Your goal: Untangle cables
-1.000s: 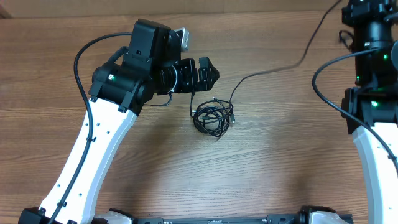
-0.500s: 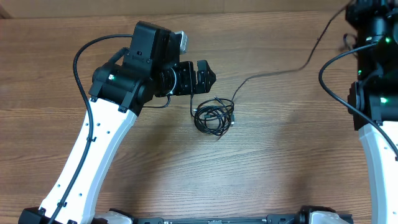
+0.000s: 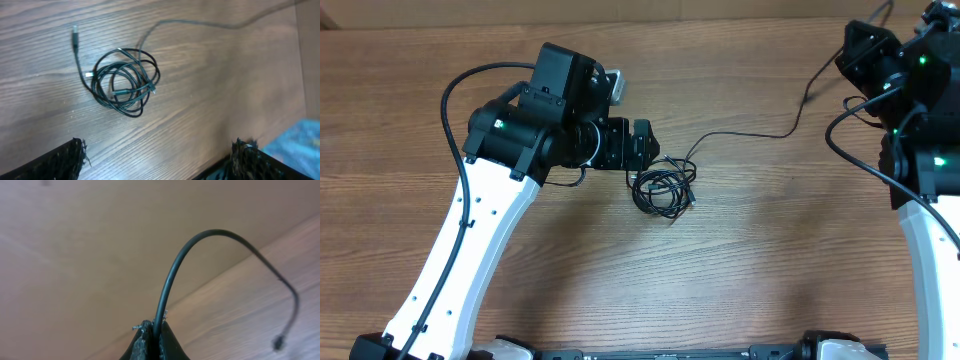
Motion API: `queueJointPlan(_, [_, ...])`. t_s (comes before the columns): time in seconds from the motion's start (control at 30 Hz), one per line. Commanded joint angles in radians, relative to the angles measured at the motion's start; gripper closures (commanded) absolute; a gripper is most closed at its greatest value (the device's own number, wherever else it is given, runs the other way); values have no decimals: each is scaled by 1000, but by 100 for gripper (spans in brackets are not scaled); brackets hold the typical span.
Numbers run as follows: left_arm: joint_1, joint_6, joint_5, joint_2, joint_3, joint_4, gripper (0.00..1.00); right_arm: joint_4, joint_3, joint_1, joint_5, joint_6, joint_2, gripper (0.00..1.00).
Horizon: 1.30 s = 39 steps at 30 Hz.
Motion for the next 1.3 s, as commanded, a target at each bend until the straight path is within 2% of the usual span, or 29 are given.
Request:
queueJointPlan(0.0, [-4,216,183,-23,21,5,4,14,123,-2,-145,76,-71,96])
queueJointPlan(0.1, [-35,413,417,-23,21,33,4,-8,214,-2,-195,177,-86,96])
queueJointPlan(0.2, [-80,460,433,-23,21,80,3,-31,261,-2,-214,273,-93,96])
queueJointPlan(0.3, [-140,459,369,-23,21,163,5,-30,278,-2,-266,391,-106,96])
queueJointPlan(0.4, [-202,457,232,-23,21,248,16,-31,278,-2,-310,507,-113,96])
queueJointPlan(0.47, [-240,419,86,-23,21,289,13,-30,278,-2,-349,586,-113,96])
queueJointPlan(0.53, [-263,395,17,-21,21,320,13,-30,278,-2,-381,645,-113,96])
queueJointPlan(0.7, [-303,396,12,-18,21,431,13,-29,278,-2,-430,757,-113,96])
queueJointPlan(0.93, [-308,394,10,-17,21,575,5,-26,278,-2,-517,804,-113,96])
queueJointPlan(1.07, [-309,351,-32,-17,21,650,5,-4,278,-2,-539,827,-113,96])
queueJointPlan(1.17, [-309,328,-34,-14,21,689,13,4,278,-2,-540,837,-115,96])
queueJointPlan(1.27, [-309,315,-34,-3,21,715,31,18,278,-2,-560,842,-115,96])
